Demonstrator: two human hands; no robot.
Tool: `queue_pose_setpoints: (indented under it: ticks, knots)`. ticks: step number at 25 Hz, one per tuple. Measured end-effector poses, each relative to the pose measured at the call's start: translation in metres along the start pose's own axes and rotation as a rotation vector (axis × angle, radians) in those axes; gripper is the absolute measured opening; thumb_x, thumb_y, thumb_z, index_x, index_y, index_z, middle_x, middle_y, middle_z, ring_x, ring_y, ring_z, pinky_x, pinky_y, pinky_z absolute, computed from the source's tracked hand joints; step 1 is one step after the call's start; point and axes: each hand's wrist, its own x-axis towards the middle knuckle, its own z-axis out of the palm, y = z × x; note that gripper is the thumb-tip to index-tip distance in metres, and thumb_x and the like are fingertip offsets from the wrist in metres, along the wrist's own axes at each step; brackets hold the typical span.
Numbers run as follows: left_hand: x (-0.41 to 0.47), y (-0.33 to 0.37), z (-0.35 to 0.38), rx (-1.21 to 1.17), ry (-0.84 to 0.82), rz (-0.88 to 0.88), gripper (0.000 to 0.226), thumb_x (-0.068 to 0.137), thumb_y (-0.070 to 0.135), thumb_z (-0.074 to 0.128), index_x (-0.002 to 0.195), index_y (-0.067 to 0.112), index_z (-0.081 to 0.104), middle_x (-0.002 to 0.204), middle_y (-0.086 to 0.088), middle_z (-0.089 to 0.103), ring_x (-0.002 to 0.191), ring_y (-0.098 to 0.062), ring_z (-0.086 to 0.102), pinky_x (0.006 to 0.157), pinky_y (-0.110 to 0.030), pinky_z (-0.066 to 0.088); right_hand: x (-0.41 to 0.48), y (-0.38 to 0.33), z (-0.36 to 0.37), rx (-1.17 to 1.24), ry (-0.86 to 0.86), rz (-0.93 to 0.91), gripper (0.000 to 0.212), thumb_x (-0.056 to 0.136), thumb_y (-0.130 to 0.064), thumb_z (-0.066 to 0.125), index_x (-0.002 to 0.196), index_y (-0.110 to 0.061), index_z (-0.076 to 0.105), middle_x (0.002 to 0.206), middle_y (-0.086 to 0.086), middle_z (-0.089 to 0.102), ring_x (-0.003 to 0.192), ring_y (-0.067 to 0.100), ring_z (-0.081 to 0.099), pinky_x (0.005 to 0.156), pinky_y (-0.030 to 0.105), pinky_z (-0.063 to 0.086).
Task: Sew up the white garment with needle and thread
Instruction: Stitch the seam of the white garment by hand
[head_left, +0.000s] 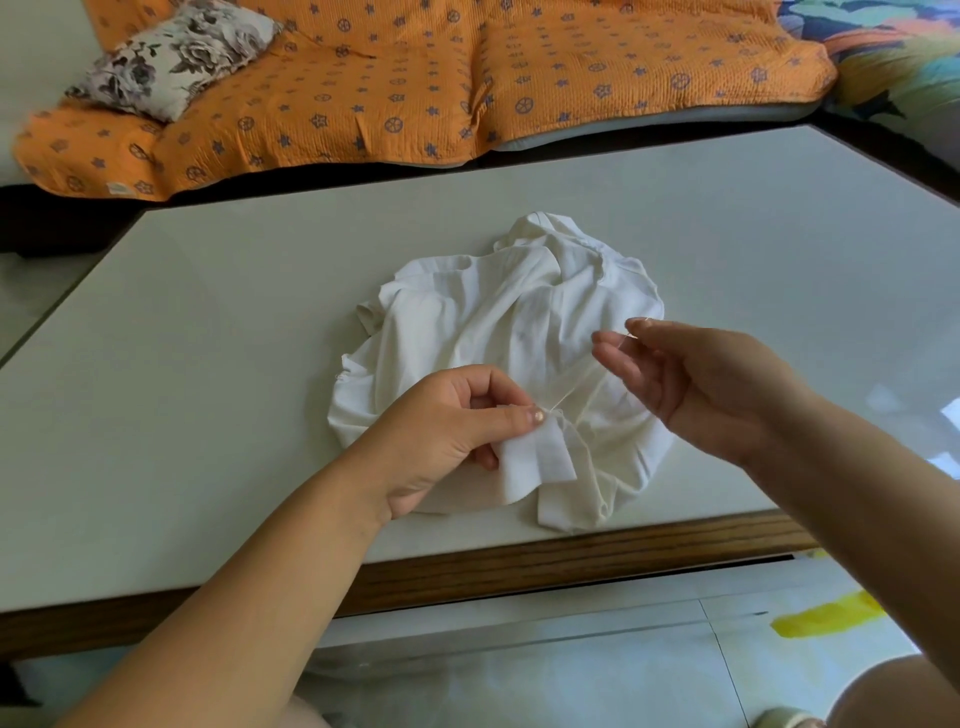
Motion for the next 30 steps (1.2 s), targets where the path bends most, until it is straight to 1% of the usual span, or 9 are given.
queue_pose_setpoints:
  ticks: [3, 8, 11, 13, 15, 18, 21, 23, 30]
  knots:
    - [-0.002, 0.001, -0.002, -0.017, -0.006, 0.008, 0.008, 0.079, 0.011, 0.072, 0.078, 0.012, 0.065, 0.068, 0.006, 0.064, 0.063, -0.005, 0.057, 0.056, -0.019, 0.046, 0.017, -0.005, -0.009, 0.059, 0.085, -0.068, 0.009, 0.1, 0.002, 0.044, 0.098, 0.0, 0.052, 0.081, 0.02, 0.066, 0.081, 0.036, 0.075, 0.063, 0.034, 0.062]
    - [-0.004, 0.003, -0.006, -0.025, 0.002, 0.004, 0.016, 0.066, 0.023, 0.074, 0.077, 0.014, 0.065, 0.068, 0.005, 0.064, 0.064, -0.006, 0.057, 0.056, -0.02, 0.046, 0.034, -0.013, -0.026, -0.493, 0.351, -0.4, 0.007, 0.1, -0.017, 0.05, 0.095, -0.019, 0.055, 0.081, 0.004, 0.073, 0.093, 0.022, 0.072, 0.09, 0.038, 0.057]
    - [-0.003, 0.003, -0.008, -0.03, 0.007, 0.009, 0.015, 0.067, 0.022, 0.073, 0.076, 0.014, 0.065, 0.067, 0.005, 0.063, 0.062, -0.005, 0.056, 0.056, -0.019, 0.045, 0.036, -0.015, -0.031, -0.83, 0.453, -0.514, 0.007, 0.1, -0.026, 0.048, 0.099, -0.025, 0.055, 0.083, -0.009, 0.072, 0.089, 0.011, 0.066, 0.073, 0.027, 0.051]
    - [-0.003, 0.003, -0.008, -0.033, 0.007, 0.006, 0.016, 0.067, 0.022, 0.073, 0.076, 0.013, 0.064, 0.065, 0.006, 0.063, 0.061, -0.005, 0.056, 0.055, -0.019, 0.045, 0.036, -0.014, -0.035, -0.92, 0.456, -0.522, 0.01, 0.101, -0.025, 0.045, 0.103, -0.023, 0.054, 0.087, -0.009, 0.072, 0.077, 0.012, 0.062, 0.056, 0.023, 0.042]
    - [-0.002, 0.003, -0.007, -0.026, 0.007, 0.0, 0.018, 0.067, 0.022, 0.073, 0.078, 0.012, 0.064, 0.066, 0.006, 0.064, 0.061, -0.005, 0.056, 0.055, -0.019, 0.045, 0.035, -0.012, -0.036, -0.952, 0.446, -0.518, 0.01, 0.101, -0.023, 0.045, 0.101, -0.022, 0.055, 0.088, -0.005, 0.073, 0.069, 0.009, 0.061, 0.053, 0.023, 0.043]
    - [-0.002, 0.002, -0.005, -0.01, 0.017, 0.005, 0.019, 0.067, 0.022, 0.074, 0.08, 0.012, 0.066, 0.07, 0.005, 0.067, 0.065, -0.005, 0.059, 0.058, -0.02, 0.047, 0.018, -0.011, -0.019, -0.789, 0.324, -0.487, 0.009, 0.099, -0.016, 0.052, 0.095, -0.017, 0.06, 0.077, 0.003, 0.07, 0.07, 0.018, 0.069, 0.064, 0.032, 0.059]
    - [-0.002, 0.003, -0.004, -0.002, 0.043, 0.014, 0.017, 0.066, 0.023, 0.076, 0.079, 0.013, 0.069, 0.072, 0.003, 0.068, 0.068, -0.006, 0.061, 0.059, -0.02, 0.05, -0.021, 0.0, 0.002, -0.565, -0.048, -0.28, 0.009, 0.097, -0.013, 0.057, 0.091, -0.011, 0.064, 0.067, 0.009, 0.063, 0.059, 0.022, 0.065, 0.046, 0.026, 0.05]
    - [-0.002, 0.004, -0.004, -0.005, 0.053, 0.02, 0.015, 0.066, 0.022, 0.077, 0.078, 0.014, 0.07, 0.071, 0.003, 0.066, 0.066, -0.005, 0.06, 0.057, -0.019, 0.05, -0.043, 0.013, 0.01, -0.61, -0.24, -0.153, 0.01, 0.097, -0.016, 0.057, 0.091, -0.011, 0.064, 0.069, 0.012, 0.067, 0.06, 0.024, 0.067, 0.044, 0.025, 0.047]
    - [-0.002, 0.006, -0.004, -0.026, 0.029, -0.005, 0.02, 0.066, 0.021, 0.076, 0.082, 0.012, 0.069, 0.071, 0.005, 0.07, 0.064, -0.003, 0.062, 0.057, -0.018, 0.05, -0.05, 0.031, 0.012, -0.852, -0.25, -0.137, 0.014, 0.097, -0.022, 0.059, 0.091, -0.011, 0.066, 0.067, 0.009, 0.07, 0.056, 0.022, 0.067, 0.046, 0.026, 0.049]
